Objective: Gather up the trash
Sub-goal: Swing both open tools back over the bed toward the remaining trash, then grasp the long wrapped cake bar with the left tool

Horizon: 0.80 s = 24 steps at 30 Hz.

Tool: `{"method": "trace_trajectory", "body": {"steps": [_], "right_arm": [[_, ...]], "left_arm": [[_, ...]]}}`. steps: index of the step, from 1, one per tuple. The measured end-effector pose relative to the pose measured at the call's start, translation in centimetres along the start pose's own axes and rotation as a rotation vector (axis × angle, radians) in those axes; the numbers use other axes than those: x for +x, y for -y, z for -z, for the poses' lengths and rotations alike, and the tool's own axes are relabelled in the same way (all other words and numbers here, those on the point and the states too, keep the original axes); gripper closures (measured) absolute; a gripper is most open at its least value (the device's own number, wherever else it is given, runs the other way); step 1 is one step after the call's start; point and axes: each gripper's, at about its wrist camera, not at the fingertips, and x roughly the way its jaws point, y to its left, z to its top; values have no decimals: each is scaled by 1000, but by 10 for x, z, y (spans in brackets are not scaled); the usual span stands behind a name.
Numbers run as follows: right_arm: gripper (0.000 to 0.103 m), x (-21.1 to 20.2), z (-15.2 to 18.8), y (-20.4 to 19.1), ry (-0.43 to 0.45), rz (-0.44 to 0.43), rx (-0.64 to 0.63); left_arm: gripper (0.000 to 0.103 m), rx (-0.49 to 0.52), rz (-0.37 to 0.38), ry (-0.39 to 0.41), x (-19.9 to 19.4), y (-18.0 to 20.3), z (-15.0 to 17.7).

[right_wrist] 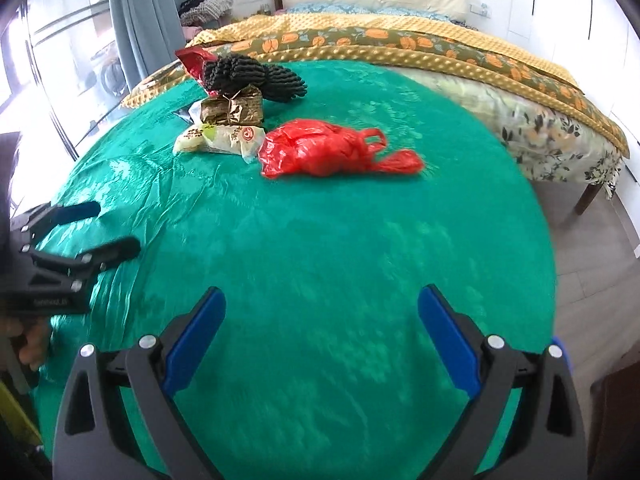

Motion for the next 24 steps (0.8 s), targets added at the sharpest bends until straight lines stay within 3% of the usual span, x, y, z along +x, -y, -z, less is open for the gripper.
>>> {"method": "trace_trajectory", "body": {"steps": [16, 21, 24], "right_arm": [[5, 17, -1, -4, -12, 29, 0], [5, 17, 0, -4, -11, 29, 1], [5, 17, -1, -4, -12, 28, 0]], "left_arm": [[4, 37, -8, -11, 5, 3, -2], [4, 127, 76, -14, -1, -3, -13], [4, 186, 60, 26, -1, -4, -36]]}}
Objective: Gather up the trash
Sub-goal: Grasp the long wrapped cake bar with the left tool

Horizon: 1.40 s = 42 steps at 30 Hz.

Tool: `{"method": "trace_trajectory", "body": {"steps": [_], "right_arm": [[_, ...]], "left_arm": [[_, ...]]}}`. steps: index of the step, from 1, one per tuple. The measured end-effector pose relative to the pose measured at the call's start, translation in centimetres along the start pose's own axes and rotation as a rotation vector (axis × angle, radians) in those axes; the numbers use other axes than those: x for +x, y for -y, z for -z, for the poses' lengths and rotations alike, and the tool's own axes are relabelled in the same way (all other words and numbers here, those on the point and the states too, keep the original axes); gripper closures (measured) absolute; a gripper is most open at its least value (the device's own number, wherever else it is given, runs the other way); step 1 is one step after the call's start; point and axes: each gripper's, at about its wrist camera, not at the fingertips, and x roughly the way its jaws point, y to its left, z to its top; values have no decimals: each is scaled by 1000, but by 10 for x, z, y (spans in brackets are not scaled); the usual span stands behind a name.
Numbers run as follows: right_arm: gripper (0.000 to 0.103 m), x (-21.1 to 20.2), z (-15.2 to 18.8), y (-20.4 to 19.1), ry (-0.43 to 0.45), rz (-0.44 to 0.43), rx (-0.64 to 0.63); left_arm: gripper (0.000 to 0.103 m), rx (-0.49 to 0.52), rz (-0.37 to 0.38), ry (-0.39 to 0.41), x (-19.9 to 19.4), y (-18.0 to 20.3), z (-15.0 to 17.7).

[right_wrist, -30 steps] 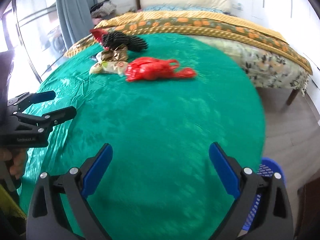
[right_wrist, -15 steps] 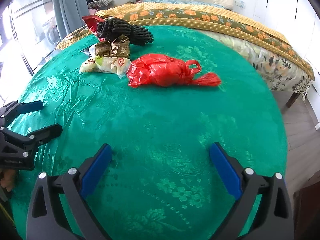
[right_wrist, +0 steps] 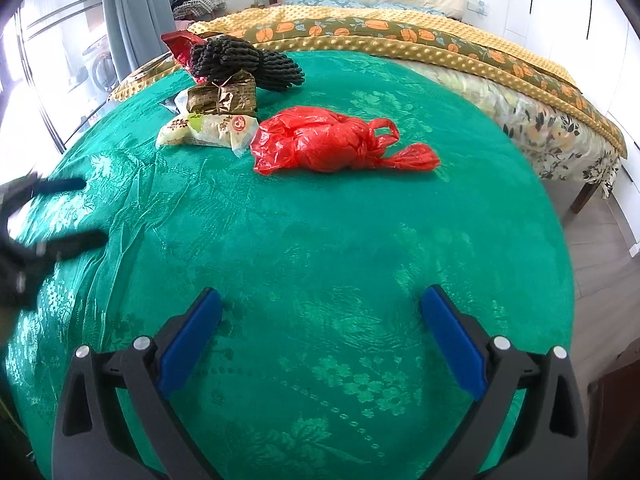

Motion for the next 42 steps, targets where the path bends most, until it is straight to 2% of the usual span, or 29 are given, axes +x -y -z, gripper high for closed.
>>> {"method": "trace_trajectory", "body": {"steps": [4, 10, 15, 19, 20, 22, 26, 29, 31, 35, 37, 38, 42], "right_arm": [[5, 0, 0, 0, 0, -1, 1], [5, 0, -1, 0, 0, 1, 0], [5, 0, 0, 0, -1, 0, 1], [5, -1, 0, 0, 0, 3, 1], [5, -1, 0, 0, 0, 3, 1], [5, -1, 0, 1, 0, 6, 3], [5, -1, 0, 1, -1, 9, 4], [5, -1, 0, 3, -1, 12, 9], [5, -2, 1, 2, -1, 12, 10], [5, -2, 1, 3, -1, 12, 10], [5, -2, 1, 3, -1, 12, 10], [5, -2, 1, 3, -1, 12, 10], [5, -2, 1, 3, -2, 11, 11]], "left_arm": [[4, 67, -4, 71, 18, -4, -34], [4, 93, 37, 88, 55, -8, -63], [4, 177, 174, 52, 63, 2, -61], [4, 295, 352, -7, 44, 17, -42], [4, 334, 374, -5, 35, 22, -36], [4, 364, 339, 19, 25, 24, -32], [4, 278, 235, 51, 32, 15, -49], [6, 212, 231, 30, 48, 14, -64], [23, 206, 244, -7, 60, 18, -72], [49, 232, 194, -59, 74, 30, -76], [74, 211, 184, -66, 76, 28, -76], [80, 188, 184, -66, 74, 24, -75], [83, 104, 141, -38, 51, 15, -62]]}}
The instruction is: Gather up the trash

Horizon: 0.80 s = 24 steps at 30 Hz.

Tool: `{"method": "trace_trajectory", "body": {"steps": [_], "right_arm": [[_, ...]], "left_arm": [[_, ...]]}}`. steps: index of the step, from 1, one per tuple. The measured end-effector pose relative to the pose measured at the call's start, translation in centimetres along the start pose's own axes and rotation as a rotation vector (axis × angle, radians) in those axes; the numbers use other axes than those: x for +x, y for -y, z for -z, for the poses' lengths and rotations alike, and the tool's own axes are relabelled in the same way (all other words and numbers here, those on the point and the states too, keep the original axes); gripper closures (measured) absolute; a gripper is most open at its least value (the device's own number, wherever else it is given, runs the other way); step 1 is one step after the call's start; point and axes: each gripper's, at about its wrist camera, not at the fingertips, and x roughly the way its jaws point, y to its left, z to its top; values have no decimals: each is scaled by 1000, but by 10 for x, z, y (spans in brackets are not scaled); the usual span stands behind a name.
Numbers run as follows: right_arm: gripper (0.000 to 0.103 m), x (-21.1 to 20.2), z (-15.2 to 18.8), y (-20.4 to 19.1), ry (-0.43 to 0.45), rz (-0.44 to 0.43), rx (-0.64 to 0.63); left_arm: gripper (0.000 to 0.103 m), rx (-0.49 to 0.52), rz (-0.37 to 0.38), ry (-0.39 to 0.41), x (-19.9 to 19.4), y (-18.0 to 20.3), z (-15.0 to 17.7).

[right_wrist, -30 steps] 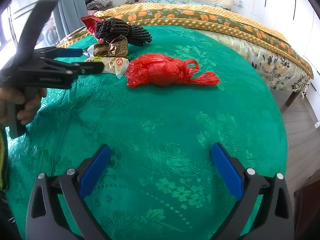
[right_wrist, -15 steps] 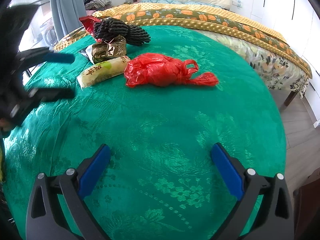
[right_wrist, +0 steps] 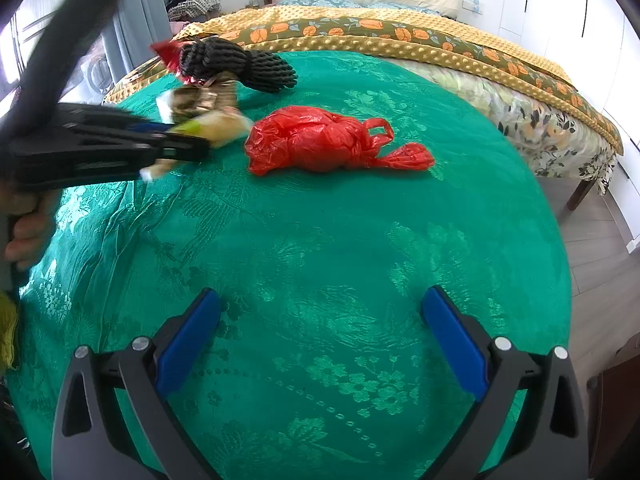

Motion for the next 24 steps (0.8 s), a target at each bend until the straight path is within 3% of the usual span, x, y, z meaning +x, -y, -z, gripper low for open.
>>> {"method": "trace_trajectory", "body": {"steps": [5, 9, 11, 13, 18, 24], "right_arm": [[5, 0, 0, 0, 0, 1, 0], [5, 0, 0, 0, 0, 1, 0], [5, 0, 0, 0, 0, 1, 0], [5, 0, 0, 0, 0, 0, 1], [5, 0, 0, 0, -1, 0, 1], [5, -10, 3, 15, 48, -38, 80]], "left_arm": [[83, -128, -140, 57, -55, -5, 52], [81, -188, -188, 60, -70, -10, 82], [73, -199, -197, 53, -67, -14, 93], [56, -222, -189, 44, -61, -17, 96], [29, -224, -203, 39, -56, -21, 105], [12, -265, -208, 19, -52, -29, 106]]}}
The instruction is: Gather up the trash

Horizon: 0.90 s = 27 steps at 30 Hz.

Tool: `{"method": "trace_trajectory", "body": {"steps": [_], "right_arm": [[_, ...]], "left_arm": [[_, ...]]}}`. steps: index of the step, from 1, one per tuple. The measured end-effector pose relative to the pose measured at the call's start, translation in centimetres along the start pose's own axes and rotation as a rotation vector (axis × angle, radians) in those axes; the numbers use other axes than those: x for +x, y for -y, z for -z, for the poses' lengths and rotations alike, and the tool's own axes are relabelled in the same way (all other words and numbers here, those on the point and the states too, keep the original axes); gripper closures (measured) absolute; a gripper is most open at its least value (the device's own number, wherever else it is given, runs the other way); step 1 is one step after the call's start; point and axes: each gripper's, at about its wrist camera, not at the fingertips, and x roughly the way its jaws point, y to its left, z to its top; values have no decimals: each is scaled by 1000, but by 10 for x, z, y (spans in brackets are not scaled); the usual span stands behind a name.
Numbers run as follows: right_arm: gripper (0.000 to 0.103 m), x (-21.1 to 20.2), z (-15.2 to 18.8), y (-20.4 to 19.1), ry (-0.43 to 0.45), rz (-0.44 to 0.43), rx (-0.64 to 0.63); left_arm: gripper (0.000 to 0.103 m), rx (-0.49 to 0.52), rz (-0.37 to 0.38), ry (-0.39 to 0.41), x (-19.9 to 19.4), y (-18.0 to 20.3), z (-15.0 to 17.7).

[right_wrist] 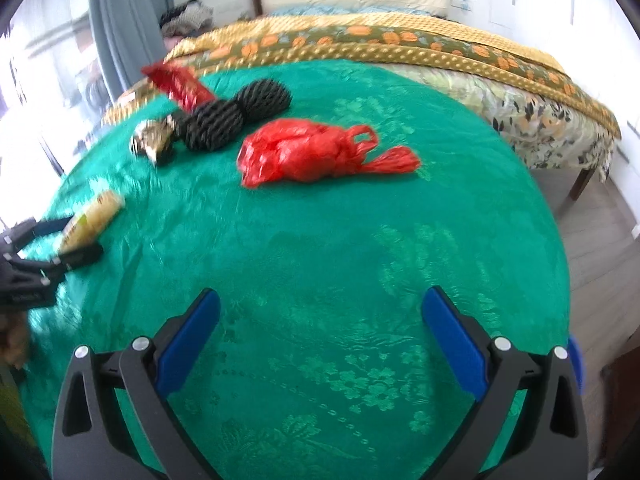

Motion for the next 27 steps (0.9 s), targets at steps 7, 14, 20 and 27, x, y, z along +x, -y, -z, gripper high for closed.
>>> {"method": "trace_trajectory", "body": {"steps": [7, 14, 20, 27], "right_arm": [[5, 9, -34, -8, -54, -132, 209], [5, 63, -103, -17, -77, 2, 364], [42, 82, -114, -30, -86, 98, 251], [59, 53, -77, -40, -79, 38, 38]], "left_arm": [[6, -18, -14, -12, 3, -3, 0], [6, -20, -12, -12, 3, -4, 0], [6, -20, -12, -12, 3, -4, 0], [6, -21, -7, -13, 4, -4, 1]]}}
